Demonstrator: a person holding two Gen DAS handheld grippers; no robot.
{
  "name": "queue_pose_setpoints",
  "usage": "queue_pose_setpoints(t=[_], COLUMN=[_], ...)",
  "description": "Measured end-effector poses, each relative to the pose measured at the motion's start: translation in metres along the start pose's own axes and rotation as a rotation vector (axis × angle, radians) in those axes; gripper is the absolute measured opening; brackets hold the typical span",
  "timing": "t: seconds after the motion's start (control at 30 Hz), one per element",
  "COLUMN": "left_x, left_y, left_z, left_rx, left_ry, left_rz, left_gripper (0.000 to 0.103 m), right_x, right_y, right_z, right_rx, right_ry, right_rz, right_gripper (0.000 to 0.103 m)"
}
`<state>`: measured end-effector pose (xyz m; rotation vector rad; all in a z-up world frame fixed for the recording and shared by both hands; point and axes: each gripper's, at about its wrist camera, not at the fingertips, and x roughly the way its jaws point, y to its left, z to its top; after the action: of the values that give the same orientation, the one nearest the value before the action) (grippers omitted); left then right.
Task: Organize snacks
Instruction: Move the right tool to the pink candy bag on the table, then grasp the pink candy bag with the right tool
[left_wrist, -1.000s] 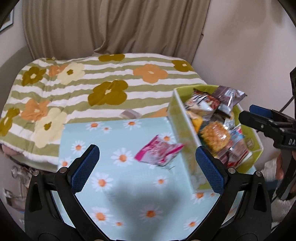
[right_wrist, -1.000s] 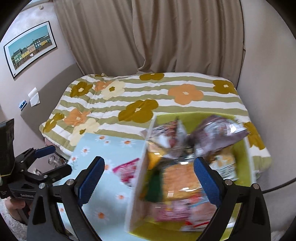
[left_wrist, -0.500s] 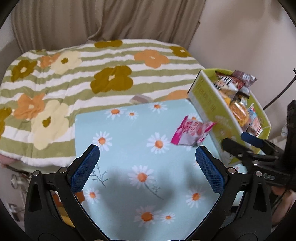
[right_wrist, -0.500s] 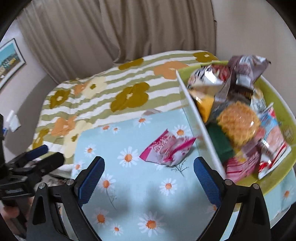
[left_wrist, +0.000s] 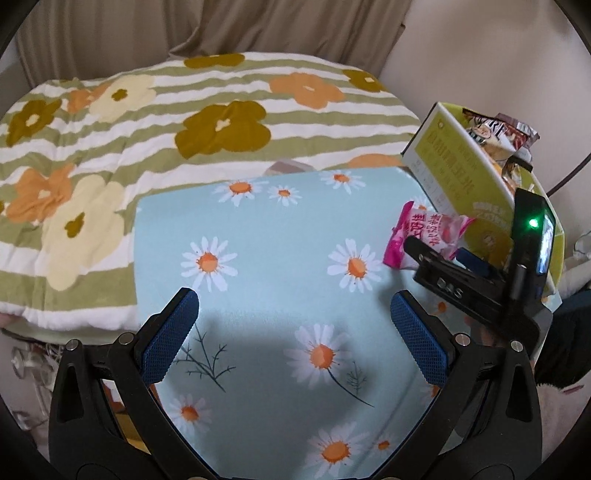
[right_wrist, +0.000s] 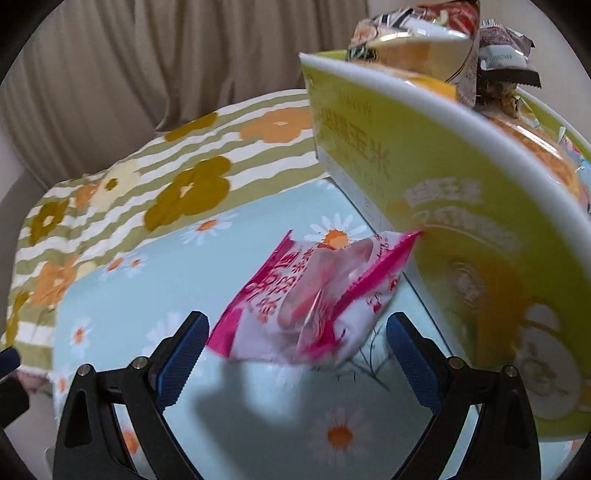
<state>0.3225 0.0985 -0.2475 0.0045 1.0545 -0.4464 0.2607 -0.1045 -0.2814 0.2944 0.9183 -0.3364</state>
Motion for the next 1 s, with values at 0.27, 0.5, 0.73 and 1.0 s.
queue_pose_setpoints(t=[0.27,0.5,0.73,1.0], left_x=[0.015,0.006,-0.012,-0.048], left_y=[0.006,0.010,0.006,-0.016], left_z=[0.010,0.016,0.022,0.041], left_rx=[0.029,0.024,0.019,0.026], left_ry=[0.029,0.014,-0.010,-0.065], left_rz=[0.011,0.001,0.004,0.005], left_gripper=[0.103,0.103,0.103,0.103], right_x=[0.014,0.008,-0.033,-0.103], right_y=[0.000,0.002,0.011,0.007], right_z=[0.000,0.005,0.015,0.040], right_rx=[0.024,-0.012,-0.065,-0.130], right_ry=[-0.040,-0.044,-0.106,-0.176], right_rz=[-0.039,0.015,0.099,0.212], right_gripper=[0.081,0.059,0.059,0.059])
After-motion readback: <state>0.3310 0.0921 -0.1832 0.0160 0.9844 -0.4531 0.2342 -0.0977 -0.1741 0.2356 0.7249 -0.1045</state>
